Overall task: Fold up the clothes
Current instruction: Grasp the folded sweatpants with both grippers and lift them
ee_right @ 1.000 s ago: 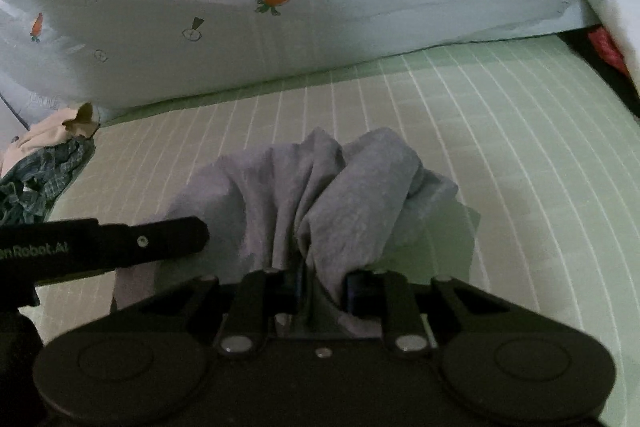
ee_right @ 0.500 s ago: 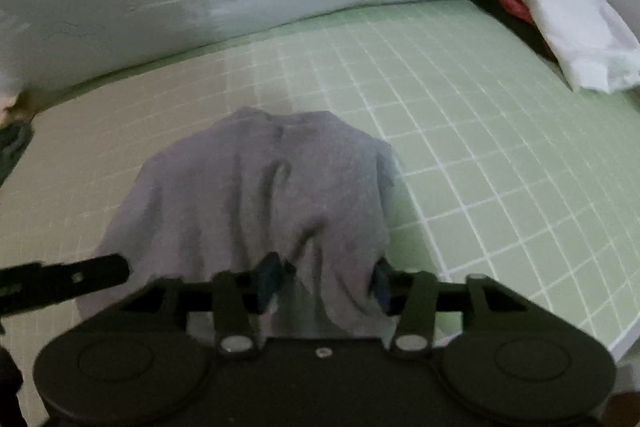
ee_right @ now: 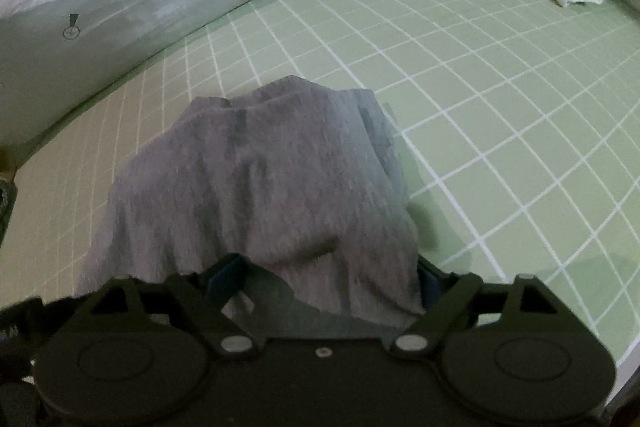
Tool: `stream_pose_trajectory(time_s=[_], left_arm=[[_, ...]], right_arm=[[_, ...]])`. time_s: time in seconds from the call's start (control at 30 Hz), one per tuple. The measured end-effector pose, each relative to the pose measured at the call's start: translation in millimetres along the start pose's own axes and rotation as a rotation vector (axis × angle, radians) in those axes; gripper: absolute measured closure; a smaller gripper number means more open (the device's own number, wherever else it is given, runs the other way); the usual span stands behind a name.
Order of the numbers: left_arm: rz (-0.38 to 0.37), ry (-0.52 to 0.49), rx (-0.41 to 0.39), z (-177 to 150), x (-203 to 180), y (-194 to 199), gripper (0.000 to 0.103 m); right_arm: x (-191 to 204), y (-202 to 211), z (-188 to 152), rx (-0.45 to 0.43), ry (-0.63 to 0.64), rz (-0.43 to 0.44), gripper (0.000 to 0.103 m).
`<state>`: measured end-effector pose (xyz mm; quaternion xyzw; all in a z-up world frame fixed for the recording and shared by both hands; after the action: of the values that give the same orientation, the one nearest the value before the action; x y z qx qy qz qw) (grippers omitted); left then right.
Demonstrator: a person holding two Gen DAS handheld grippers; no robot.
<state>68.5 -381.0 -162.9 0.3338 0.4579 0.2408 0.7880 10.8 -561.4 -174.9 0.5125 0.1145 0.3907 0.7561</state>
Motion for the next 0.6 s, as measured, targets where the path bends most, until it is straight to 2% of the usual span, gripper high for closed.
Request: stream_pose_trajectory(time_s=[0.07, 0.17, 0.23, 0.3, 0.33, 0.37, 0.4, 0.43, 0.5, 0.6], left_arm=[[-0.016, 0.001, 0.006, -2.5, -4.4, -4.8, 0.022], [0.000, -0.012, -0.007, -5.7, -12.3, -8.1, 0.031], [0.010, 0.001, -0.016, -7.2, -15.7, -7.1, 0.048], [0.005, 0.033, -0.029, -9.8, -19.2, -3.9, 0.059], [-0.001, 0.048, -0.038, -11.1, -21.6, -1.9, 0.066], [-0.001, 0.064, -0.046, -11.9, -24.1, -0.4, 0.068], [0.002, 0.078, -0.055, -12.3, -28.3, 0.4, 0.070], [0.008, 0.087, -0.065, -13.0, -34.5, 1.0, 0.072], [0.025, 0.094, -0.089, -13.7, -53.2, 1.3, 0.074], [0.023, 0.107, -0.120, -15.3, -92.7, -1.2, 0.076]], right_arm=[[-1.0, -0.6, -0.5, 0.005, 0.014, 0.010, 0.015], [-2.9, -2.0, -0.9, 0.016, 0.023, 0.038, 0.014], [-2.9, -2.9, -0.9, 0.024, 0.033, 0.060, 0.013], [-1.3, -2.0, -0.7, 0.046, 0.068, 0.083, 0.017], [-0.3, -1.5, 0.9, 0.055, 0.092, 0.111, 0.031], [0.6, -1.0, 2.4, 0.063, 0.116, 0.139, 0.039], [1.3, -0.3, 3.9, 0.073, 0.138, 0.168, 0.061], [-0.7, 1.3, 5.9, 0.087, 0.142, 0.208, 0.072], [-6.9, 6.2, 9.6, 0.108, 0.151, 0.263, 0.075], [-19.2, 20.5, 24.8, 0.111, 0.244, 0.335, 0.077]])
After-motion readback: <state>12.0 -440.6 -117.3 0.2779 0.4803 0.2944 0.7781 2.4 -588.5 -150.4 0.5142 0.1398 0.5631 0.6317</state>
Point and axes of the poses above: each gripper's, at about its wrist camera, not at the fingertips, and y roughly against the way its jaws point, x to its left, z to its top, the point moved 8 cm from there along -y, roughly the way its jaws point, and after that the axes turned 2 degrees about x, right-handed, at the moved point
